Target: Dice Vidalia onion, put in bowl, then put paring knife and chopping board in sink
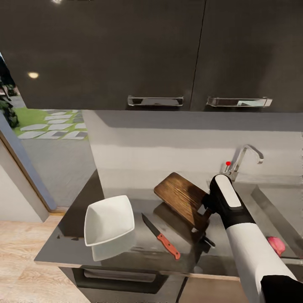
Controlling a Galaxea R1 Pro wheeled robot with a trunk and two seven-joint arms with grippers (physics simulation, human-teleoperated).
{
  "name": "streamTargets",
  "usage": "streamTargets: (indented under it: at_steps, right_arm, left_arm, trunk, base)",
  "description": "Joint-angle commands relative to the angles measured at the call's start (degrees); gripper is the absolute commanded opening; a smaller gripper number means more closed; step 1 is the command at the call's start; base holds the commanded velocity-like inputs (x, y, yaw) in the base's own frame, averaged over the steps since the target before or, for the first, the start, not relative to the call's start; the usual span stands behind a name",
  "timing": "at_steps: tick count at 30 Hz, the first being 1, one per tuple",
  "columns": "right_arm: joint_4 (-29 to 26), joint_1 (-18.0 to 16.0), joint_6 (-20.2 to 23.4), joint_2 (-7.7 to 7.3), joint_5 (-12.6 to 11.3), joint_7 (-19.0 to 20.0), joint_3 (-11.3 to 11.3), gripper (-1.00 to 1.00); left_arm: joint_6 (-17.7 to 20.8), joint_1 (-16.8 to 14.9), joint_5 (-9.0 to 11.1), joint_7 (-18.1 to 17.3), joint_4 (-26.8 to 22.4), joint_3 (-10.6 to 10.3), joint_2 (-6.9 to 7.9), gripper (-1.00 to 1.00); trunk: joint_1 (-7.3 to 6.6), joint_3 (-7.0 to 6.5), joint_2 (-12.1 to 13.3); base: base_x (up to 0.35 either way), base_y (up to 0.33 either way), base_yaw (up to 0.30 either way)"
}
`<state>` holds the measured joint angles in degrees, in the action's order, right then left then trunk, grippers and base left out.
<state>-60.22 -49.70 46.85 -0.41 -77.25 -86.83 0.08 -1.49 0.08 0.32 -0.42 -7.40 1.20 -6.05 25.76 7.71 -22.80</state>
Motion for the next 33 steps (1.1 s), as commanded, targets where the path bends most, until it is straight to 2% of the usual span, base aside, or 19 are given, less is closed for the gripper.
streamTargets:
  at_steps: [1, 7, 15, 28, 33]
  right_arm:
    - [0.0, 0.0, 0.6, -0.03, -0.5, -0.5, 0.0, -1.0]
    - [0.0, -0.1, 0.6, -0.03, -0.5, -0.5, 0.0, -1.0]
    - [0.0, 0.0, 0.6, -0.03, -0.5, -0.5, 0.0, -1.0]
    - [0.0, -0.1, 0.5, -0.03, -0.5, -0.5, 0.0, -1.0]
    - [0.0, 0.0, 0.6, -0.06, -0.5, -0.5, -0.1, -1.0]
  left_arm:
    - [-0.1, 0.0, 0.0, 0.0, -0.1, 0.1, -0.01, 1.0]
    - [-0.1, 0.0, 0.0, 0.0, -0.1, 0.1, -0.01, 1.0]
    - [-0.1, 0.0, 0.0, 0.0, -0.1, 0.1, 0.01, 1.0]
    - [-0.1, 0.0, 0.0, -0.1, -0.1, 0.1, 0.03, 1.0]
    - [-0.1, 0.0, 0.0, -0.1, -0.1, 0.1, 0.01, 1.0]
  trunk:
    - [0.02, 0.11, -0.1]
    - [0.02, 0.11, -0.1]
    - [0.02, 0.11, -0.1]
    - [0.02, 0.11, -0.1]
    - [0.02, 0.11, -0.1]
  base:
    - [-0.086, -0.243, 0.0]
    - [-0.153, -0.277, 0.022]
    - [-0.155, -0.249, 0.159]
    - [-0.011, -0.02, 0.256]
    - [0.0, 0.0, 0.049]
